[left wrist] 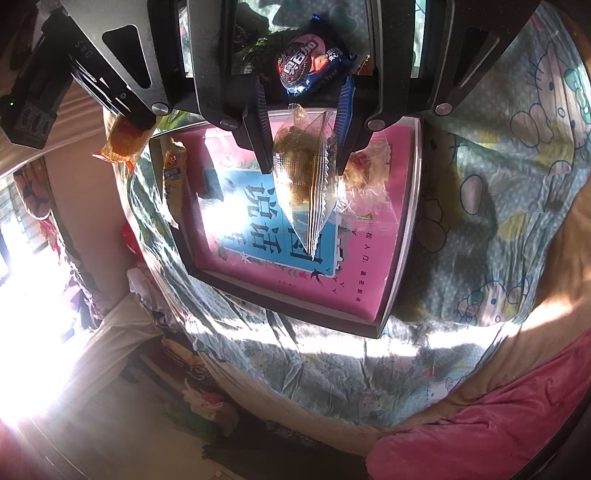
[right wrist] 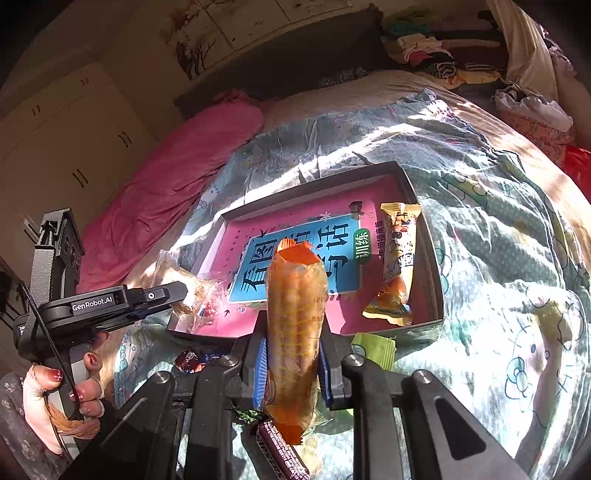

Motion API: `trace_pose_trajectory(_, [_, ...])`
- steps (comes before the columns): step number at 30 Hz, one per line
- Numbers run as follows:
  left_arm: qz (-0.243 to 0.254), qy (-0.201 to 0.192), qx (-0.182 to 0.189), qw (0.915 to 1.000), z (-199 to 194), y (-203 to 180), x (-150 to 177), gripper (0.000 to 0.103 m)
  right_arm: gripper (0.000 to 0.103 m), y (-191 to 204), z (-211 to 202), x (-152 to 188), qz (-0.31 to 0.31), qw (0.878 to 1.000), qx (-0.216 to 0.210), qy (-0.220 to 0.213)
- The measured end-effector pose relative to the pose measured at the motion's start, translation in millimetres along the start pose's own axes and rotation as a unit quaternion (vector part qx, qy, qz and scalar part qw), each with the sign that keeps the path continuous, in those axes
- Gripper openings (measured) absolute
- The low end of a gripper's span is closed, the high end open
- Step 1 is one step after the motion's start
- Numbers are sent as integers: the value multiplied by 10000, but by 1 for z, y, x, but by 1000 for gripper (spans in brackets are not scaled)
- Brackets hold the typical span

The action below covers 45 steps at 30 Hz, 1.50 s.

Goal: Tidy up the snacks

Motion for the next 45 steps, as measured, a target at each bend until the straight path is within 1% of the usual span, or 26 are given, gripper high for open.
trace_pose_trajectory(8, [106,-63,-75,9999,18,-4,-7,32,23,2,3,-8,-5,10000,18,-58])
trace_pose_trajectory(15, [280,21,-139,9995,28,-11,-1,32,23,2,9,-15,-50,9999,81,-93])
trace_pose_trajectory(21, [308,126,-175,9993,34,-10,4,32,23,3,16,-26,-54,9998,138,-156])
trace_pose_trajectory(29, [345,223,-221,9989,42,-7,12,32,23,-5,25,-37,-54,9993,317,-195])
trace_pose_trajectory(37, [371,247,-255,9987,44,-4,16,32,23,-18,36,-39,-5,9985,521,-158])
trace_pose_trajectory(45, [396,311,-281,9983,48,-3,23,32,23,-21,46,-37,-64,9980,620,-98])
Point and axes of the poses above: each gripper's, at about its wrist camera, not at the fingertips, and z roughly the way its jaws point, y to its left, x to its underside, the point moved 5 cm from there along z, roughly the way its jaws point
